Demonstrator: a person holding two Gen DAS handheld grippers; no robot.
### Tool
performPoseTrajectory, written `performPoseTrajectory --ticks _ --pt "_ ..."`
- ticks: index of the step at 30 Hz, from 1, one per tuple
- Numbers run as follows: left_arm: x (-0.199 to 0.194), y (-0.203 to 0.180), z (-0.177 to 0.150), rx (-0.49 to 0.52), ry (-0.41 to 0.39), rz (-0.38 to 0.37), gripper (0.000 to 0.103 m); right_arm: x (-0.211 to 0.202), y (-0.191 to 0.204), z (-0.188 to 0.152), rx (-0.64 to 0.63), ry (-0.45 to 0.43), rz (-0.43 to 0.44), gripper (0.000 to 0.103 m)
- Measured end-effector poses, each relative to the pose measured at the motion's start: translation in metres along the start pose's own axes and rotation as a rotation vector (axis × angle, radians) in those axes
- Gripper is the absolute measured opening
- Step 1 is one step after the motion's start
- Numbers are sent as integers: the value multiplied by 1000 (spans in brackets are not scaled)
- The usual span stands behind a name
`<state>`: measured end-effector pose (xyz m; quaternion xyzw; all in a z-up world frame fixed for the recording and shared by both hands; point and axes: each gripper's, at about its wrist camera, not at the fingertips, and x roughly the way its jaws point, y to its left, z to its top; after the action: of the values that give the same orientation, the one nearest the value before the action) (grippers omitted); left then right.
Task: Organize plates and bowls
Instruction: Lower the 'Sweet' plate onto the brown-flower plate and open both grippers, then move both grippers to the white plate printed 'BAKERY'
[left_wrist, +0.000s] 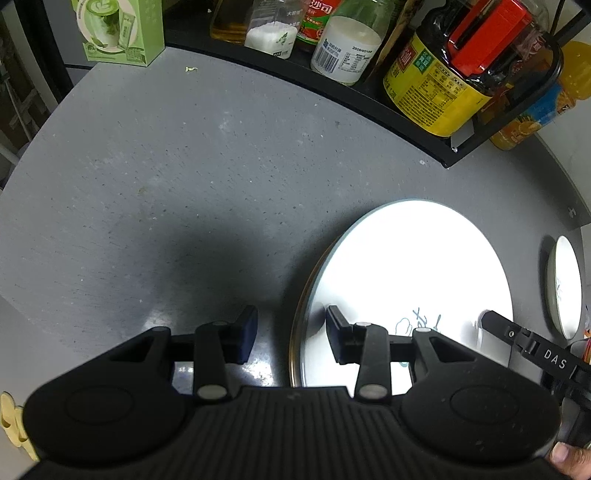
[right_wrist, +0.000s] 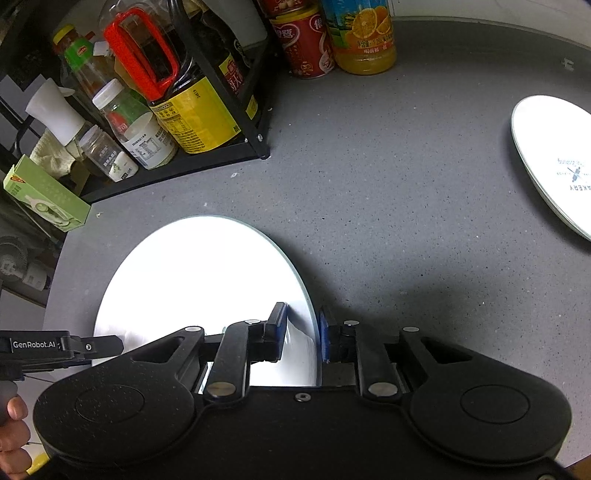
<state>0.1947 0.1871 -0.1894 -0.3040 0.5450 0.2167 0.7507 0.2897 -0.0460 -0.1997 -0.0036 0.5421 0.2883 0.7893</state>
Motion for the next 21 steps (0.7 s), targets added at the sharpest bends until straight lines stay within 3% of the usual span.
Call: performPoseTrajectory --ticks 10,16,19,21 --pt "-6 -3 -2 39 -17 28 38 -6 1 -2 6 3 -2 23" --pt "-15 -11 3 70 -17 -24 39 -18 -2 -4 5 -8 -8 28" --pt "-17 -22 4 96 -20 -22 39 -23 -5 -6 16 -16 -6 34" --pt "-19 -28 4 105 -24 -16 45 -28 -8 -6 19 -26 -3 39"
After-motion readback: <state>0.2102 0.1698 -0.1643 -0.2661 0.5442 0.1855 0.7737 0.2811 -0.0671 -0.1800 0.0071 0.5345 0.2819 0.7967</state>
